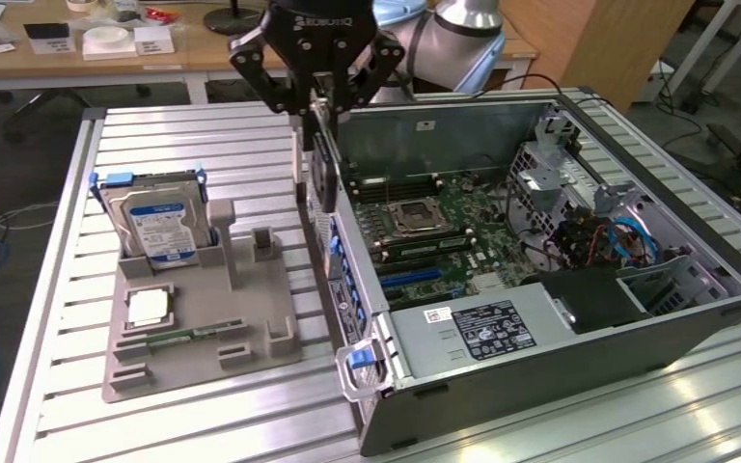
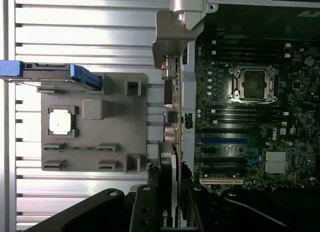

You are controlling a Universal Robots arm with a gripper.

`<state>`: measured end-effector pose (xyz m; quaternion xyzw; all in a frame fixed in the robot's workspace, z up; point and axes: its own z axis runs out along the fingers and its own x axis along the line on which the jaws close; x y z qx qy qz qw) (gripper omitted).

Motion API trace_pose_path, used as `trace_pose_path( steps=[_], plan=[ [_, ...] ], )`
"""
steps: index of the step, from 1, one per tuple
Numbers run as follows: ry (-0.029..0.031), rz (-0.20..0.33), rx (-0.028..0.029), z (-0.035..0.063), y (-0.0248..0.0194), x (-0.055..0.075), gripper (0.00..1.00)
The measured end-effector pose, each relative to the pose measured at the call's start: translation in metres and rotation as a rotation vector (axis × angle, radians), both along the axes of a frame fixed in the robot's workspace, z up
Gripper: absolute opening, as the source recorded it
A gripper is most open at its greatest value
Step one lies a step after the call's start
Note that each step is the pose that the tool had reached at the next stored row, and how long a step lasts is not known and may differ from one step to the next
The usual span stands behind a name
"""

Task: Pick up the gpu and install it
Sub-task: 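Pick up the gpu and move the gpu toward the slot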

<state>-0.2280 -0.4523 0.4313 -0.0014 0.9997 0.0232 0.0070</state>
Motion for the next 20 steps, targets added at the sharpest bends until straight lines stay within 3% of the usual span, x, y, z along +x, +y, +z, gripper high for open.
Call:
trace_pose_path(
  steps=[20],
  plan=[
    [0.0000, 0.000, 0.0000, 0.0000, 0.0008, 0.091, 0.27]
  ],
)
